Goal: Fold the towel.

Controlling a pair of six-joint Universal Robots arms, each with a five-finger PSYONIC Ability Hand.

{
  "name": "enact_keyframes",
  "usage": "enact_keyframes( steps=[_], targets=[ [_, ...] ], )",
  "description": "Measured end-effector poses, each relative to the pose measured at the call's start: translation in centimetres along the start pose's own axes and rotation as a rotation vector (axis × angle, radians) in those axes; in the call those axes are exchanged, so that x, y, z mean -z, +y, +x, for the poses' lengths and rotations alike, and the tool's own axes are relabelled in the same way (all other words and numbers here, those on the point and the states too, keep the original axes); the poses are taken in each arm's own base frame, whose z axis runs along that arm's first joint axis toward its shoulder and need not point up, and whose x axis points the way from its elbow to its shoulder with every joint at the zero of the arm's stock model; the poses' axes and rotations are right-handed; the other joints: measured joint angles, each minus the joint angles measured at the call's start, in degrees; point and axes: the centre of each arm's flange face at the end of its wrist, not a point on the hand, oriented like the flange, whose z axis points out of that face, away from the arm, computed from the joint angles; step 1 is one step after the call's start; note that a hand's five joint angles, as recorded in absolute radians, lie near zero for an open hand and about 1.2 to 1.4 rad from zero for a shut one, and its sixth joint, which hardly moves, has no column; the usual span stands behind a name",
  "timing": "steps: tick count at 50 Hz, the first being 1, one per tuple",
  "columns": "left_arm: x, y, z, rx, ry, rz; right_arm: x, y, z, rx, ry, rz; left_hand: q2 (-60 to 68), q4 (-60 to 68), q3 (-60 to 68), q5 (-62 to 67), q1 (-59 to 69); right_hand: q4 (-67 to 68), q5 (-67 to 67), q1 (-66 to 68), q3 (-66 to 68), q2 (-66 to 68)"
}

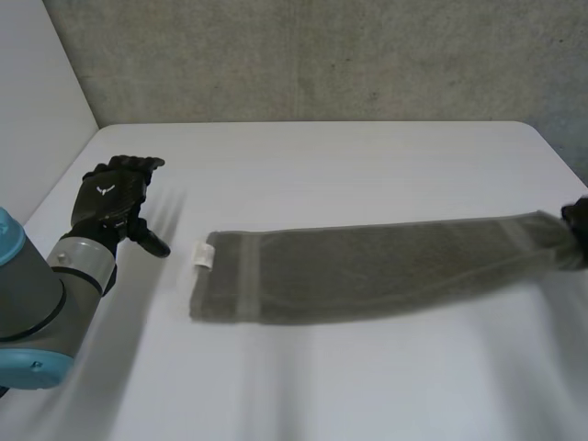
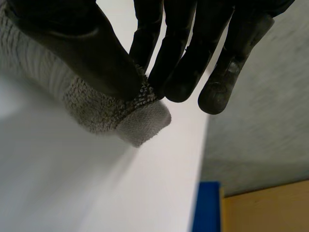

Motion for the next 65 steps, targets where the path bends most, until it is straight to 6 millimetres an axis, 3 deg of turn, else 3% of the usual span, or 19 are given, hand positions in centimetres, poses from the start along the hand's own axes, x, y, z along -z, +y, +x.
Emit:
enact_keyframes(
  steps=[2, 6, 9, 11, 12, 14, 19, 23, 26, 29, 32, 36, 40, 44, 50, 53, 56, 59, 65],
  targets=[
    [0.0, -0.2, 0.0, 0.001, 0.0, 0.004, 0.3, -1.8, 0.1, 0.008, -0.003, 0.046, 0.0, 0.0, 0.0, 0.0, 0.0, 0.0, 0.0, 0.2, 0.0, 0.0],
    [0.1, -0.7, 0.1, 0.002, 0.002, 0.02, 2.0, -8.4, -2.1, -0.02, -0.072, 0.216, 0.0, 0.0, 0.0, 0.0, 0.0, 0.0, 0.0, 0.2, 0.0, 0.3],
    [0.1, -1.1, 0.3, 0.001, 0.008, 0.031, 4.2, -13.1, -5.1, -0.062, -0.16, 0.348, 0.0, 0.0, 0.0, 0.0, 0.0, 0.0, 0.0, 0.2, 0.0, 0.8],
    [0.1, -1.4, 0.6, 0.0, 0.014, 0.04, 6.4, -16.4, -8.7, -0.087, -0.259, 0.445, 0.0, 0.0, 0.0, 0.0, 0.0, 0.0, 0.0, 0.2, 0.0, 0.8],
    [0.1, -1.5, 0.7, -0.001, 0.016, 0.042, 7.1, -17.1, -9.8, -0.09, -0.29, 0.467, 0.0, 0.0, 0.0, 0.0, 0.0, 0.0, 0.0, 0.2, 0.0, 0.8],
    [0.1, -1.7, 0.9, -0.002, 0.023, 0.049, 9.6, -19.1, -14.1, -0.09, -0.405, 0.534, 0.0, 0.0, 0.0, 0.0, 0.0, 0.0, 0.0, 0.2, 0.0, 0.8],
    [0.1, -1.8, 1.3, -0.003, 0.033, 0.054, 14.2, -19.6, -23.4, -0.04, -0.643, 0.588, 0.0, 0.0, 0.0, 0.0, 0.0, -6.0, -5.3, -5.1, -5.7, -4.1],
    [0.2, -1.7, 1.5, -0.004, 0.039, 0.051, 15.5, -18.1, -27.4, -0.005, -0.74, 0.565, 0.0, 0.0, 0.0, 0.0, 0.0, -25.6, -26.0, -25.7, -25.5, -24.3],
    [0.3, -1.5, 1.6, -0.005, 0.042, 0.046, 15.6, -17.0, -28.7, 0.008, -0.77, 0.537, 0.0, 0.0, 0.0, 0.0, -0.1, -45.1, -46.9, -44.2, -44.7, -42.9],
    [0.3, -1.4, 1.7, -0.007, 0.044, 0.041, 15.2, -16.2, -28.7, 0.009, -0.77, 0.505, 0.0, 0.0, 0.0, 0.0, -0.1, -61.4, -62.8, -59.6, -61.3, -59.1],
    [0.3, -1.3, 1.7, -0.008, 0.046, 0.04, 14.7, -15.7, -27.6, -0.005, -0.747, 0.472, 0.0, 0.0, 0.0, 0.0, -0.1, -61.9, -62.8, -61.2, -62.3, -59.8],
    [0.2, -1.4, 1.9, -0.01, 0.052, 0.044, 13.2, -14.5, -24.5, -0.049, -0.692, 0.404, 0.0, 0.0, 0.0, 0.0, -0.1, -61.9, -62.8, -61.5, -62.3, -59.8],
    [0.4, -1.5, 2.5, -0.012, 0.068, 0.05, 11.4, -11.7, -21.4, -0.1, -0.635, 0.295, 0.0, 0.0, 0.0, 0.0, -0.1, -61.9, -62.8, -61.7, -62.3, -59.8],
    [0.5, -1.5, 3.0, -0.014, 0.084, 0.053, 10.5, -8.7, -20.1, -0.127, -0.607, 0.205, 0.0, 0.0, 0.0, 0.0, -0.1, -61.8, -62.4, -61.0, -61.9, -59.4],
    [0.7, -1.4, 3.4, -0.014, 0.096, 0.049, 9.7, -5.9, -19.9, -0.124, -0.573, 0.151, 0.0, 0.0, 0.0, 0.0, -0.1, -38.1, -37.1, -36.2, -37.7, -35.0],
    [0.8, -1.3, 3.5, -0.014, 0.097, 0.046, 9.2, -5.1, -19.8, -0.106, -0.544, 0.138, 0.0, 0.0, 0.0, 0.0, -0.1, -16.5, -16.7, -17.3, -17.6, -15.5],
    [0.8, -1.3, 3.4, -0.014, 0.095, 0.045, 8.7, -4.8, -19.3, -0.083, -0.506, 0.135, 0.0, 0.0, 0.0, 0.0, -0.1, -2.3, -2.7, -10.3, -2.8, -6.0],
    [0.8, -1.5, 3.4, -0.014, 0.094, 0.05, 8.4, -5.6, -18.5, -0.059, -0.463, 0.161, 0.0, 0.0, 0.0, 0.0, -0.1, -0.1, -1.0, -3.8, -0.1, -3.7],
    [0.7, -2.5, 3.5, -0.012, 0.094, 0.082, 9.1, -10.2, -17.3, -0.01, -0.403, 0.319, 0.0, 0.0, 0.0, 0.0, -0.1, -0.1, -1.0, -2.8, -0.1, -3.5]
  ],
)
